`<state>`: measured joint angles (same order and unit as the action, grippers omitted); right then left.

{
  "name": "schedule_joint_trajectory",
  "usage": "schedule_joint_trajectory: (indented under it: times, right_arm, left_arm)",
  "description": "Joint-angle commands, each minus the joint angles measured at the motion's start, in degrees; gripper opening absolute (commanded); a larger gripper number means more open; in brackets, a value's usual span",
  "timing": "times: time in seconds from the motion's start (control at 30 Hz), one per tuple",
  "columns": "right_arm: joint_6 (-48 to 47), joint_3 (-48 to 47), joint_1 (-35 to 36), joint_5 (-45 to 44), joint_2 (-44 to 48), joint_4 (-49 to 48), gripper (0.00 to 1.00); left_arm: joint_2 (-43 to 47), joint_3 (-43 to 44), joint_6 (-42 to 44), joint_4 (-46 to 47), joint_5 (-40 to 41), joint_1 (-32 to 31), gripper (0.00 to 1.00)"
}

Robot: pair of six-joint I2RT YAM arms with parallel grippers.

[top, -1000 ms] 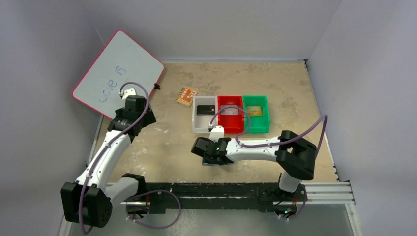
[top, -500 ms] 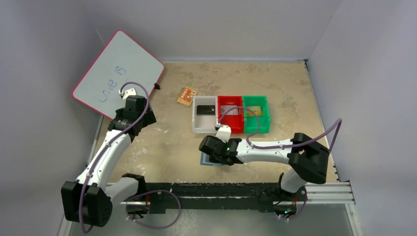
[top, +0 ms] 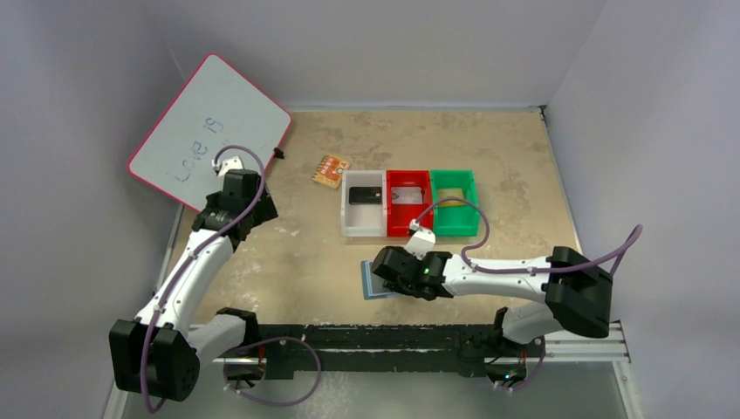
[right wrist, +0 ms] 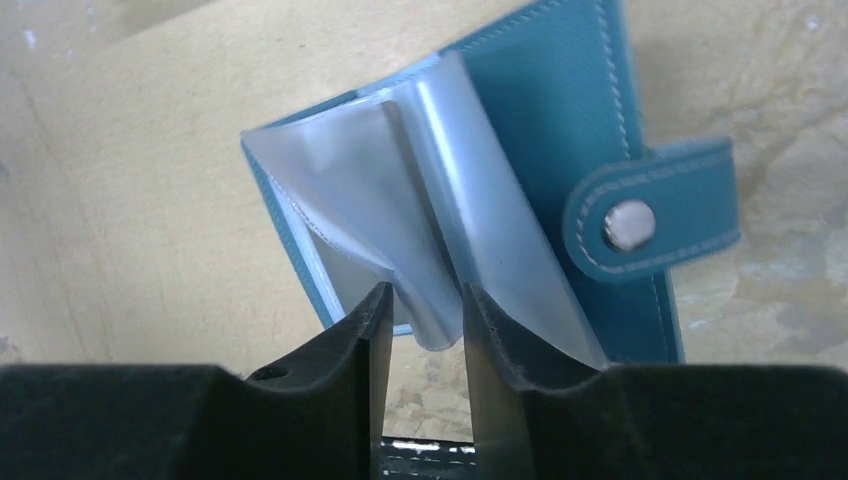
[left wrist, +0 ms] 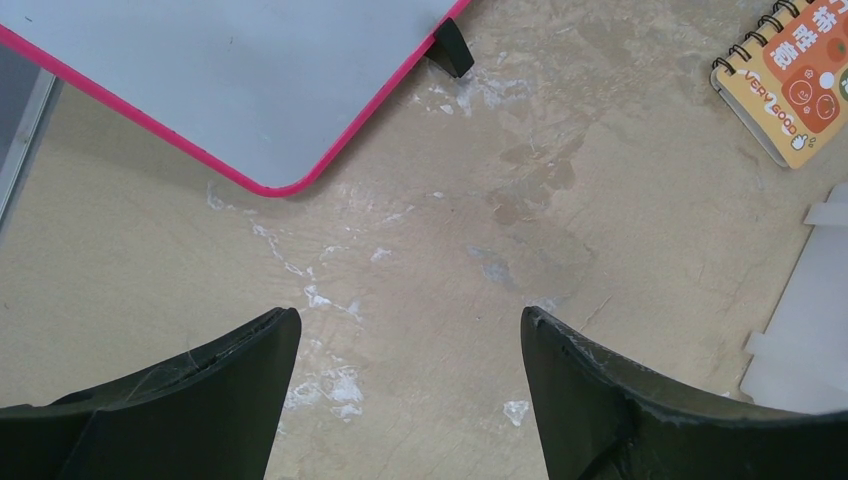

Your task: Take the credit cards out of the card holder

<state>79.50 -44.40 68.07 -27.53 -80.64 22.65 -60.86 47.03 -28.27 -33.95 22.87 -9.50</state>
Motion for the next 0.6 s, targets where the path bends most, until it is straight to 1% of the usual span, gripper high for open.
schedule_joint_trajectory:
  times: [0.0, 0.2, 0.3, 0.4, 0.57]
  right_arm:
    - [7.2, 0.9, -0.31, -3.76, 1.36, 6.7, 0.36]
    - [10.68, 0.85, -0.31, -5.47, 2.56, 10.21, 0.37]
    - [11.97, 1.44, -0.31, -6.53, 4.08, 11.01, 0.35]
    - [13.3, 2.25, -0.31, -7.04, 5.39, 11.71, 0.35]
    - [17.32, 3.23, -0.31, -7.27, 5.47, 15.21, 0.42]
  left_arm:
    - [-0.01, 1.26, 0.44, 1.22, -0.54, 0.19, 0.81]
    - [0.04, 1.23, 0.38, 1.2, -0.43, 0.18, 0.8]
    - [0.07, 1.22, 0.38, 1.17, -0.46, 0.2, 0.8]
    - [-0.05, 1.23, 0.35, 1.18, -0.44, 0.18, 0.8]
    - [-0.52, 1.3, 0.42, 1.33, -0.84, 0.18, 0.8]
